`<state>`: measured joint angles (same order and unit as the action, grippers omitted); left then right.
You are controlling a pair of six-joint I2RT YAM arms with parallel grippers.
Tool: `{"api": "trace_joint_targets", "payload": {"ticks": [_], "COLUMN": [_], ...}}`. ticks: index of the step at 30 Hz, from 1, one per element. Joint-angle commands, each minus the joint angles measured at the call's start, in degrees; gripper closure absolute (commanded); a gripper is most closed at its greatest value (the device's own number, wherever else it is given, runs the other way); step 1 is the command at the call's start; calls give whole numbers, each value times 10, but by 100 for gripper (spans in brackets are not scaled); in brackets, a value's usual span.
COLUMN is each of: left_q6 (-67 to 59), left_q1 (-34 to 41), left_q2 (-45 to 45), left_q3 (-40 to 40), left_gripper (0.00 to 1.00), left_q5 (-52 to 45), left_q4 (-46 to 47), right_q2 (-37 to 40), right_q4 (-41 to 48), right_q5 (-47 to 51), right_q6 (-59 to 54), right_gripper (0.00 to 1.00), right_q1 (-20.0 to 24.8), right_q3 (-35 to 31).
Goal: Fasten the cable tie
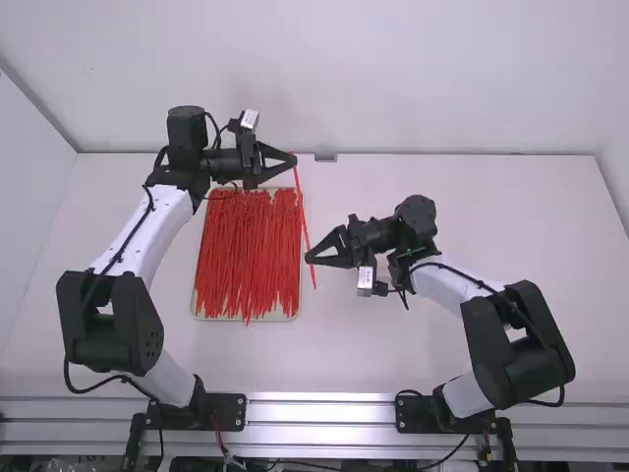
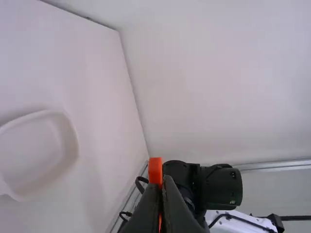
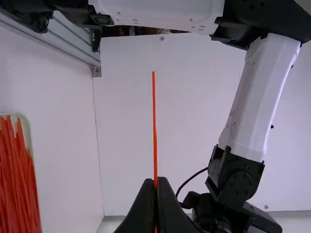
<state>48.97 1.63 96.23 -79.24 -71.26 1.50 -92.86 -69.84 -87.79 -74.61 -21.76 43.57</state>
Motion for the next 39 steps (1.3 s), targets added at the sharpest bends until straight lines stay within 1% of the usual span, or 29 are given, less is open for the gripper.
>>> {"api": "trace_joint_targets", "payload": {"ticks": [1, 2, 3, 5, 8, 9, 12, 13, 14, 16, 17, 18, 19, 22, 24, 26, 28, 31, 34, 39], "left_q6": [-10, -10, -10, -11, -10, -13, -21, -24, -24, -24, -24, -24, -24, -26, -26, -35, -41, -41, -43, -73], "left_q1": [1, 1, 1, 1, 1, 1, 1, 1, 1, 1, 1, 1, -2, 0, -3, -2, 0, 0, -1, 1], "left_q2": [-3, -3, -3, -3, -3, -3, -3, -3, -3, -3, -3, -3, -3, -3, -3, -3, -3, -3, -3, -3], "left_q3": [-17, -17, -17, -17, -17, -17, -17, -17, -17, -17, -17, -17, -17, -17, -17, -17, -17, -17, -17, -17], "left_gripper": [98, 98, 98, 98, 98, 98, 98, 98, 98, 98, 98, 98, 98, 98, 98, 98, 98, 98, 98, 98], "left_q5": [-3, -1, 0, 2, 2, 2, 2, 4, 4, 3, 4, 4, 4, 4, 4, 2, 2, 2, 2, -12], "left_q4": [-2, -1, 0, 0, 0, 1, 3, 7, 8, 9, 9, 9, 9, 11, 12, 14, 16, 17, 16, 16], "right_q2": [-3, -3, -4, -4, -4, -4, -4, -4, -4, -4, -4, -4, -4, -4, -4, -4, -4, -4, -4, -4], "right_q4": [-23, -50, -56, -103, -145, -169, -203, -216, -216, -212, -213, -213, -213, -211, -211, -211, -210, -211, -207, -178], "right_q5": [29, 40, 42, 53, 53, 53, 55, 53, 54, 60, 69, 71, 81, 106, 116, 110, 80, 41, 21, 23], "right_q6": [56, 101, 111, 186, 263, 321, 391, 444, 455, 520, 570, 578, 620, 680, 699, 691, 656, 640, 643, 650], "right_gripper": [100, 100, 100, 100, 100, 100, 100, 100, 100, 100, 100, 100, 100, 100, 100, 100, 100, 100, 100, 100], "right_q1": [-1, -1, 0, -1, -1, -1, 0, 0, 0, 0, 0, 0, -1, 0, 0, -1, -7, -16, -23, -23], "right_q3": [-5, -5, -5, -5, -5, -5, -5, -5, -5, -5, -5, -5, -5, -5, -5, -5, -5, -5, -5, -4]}}
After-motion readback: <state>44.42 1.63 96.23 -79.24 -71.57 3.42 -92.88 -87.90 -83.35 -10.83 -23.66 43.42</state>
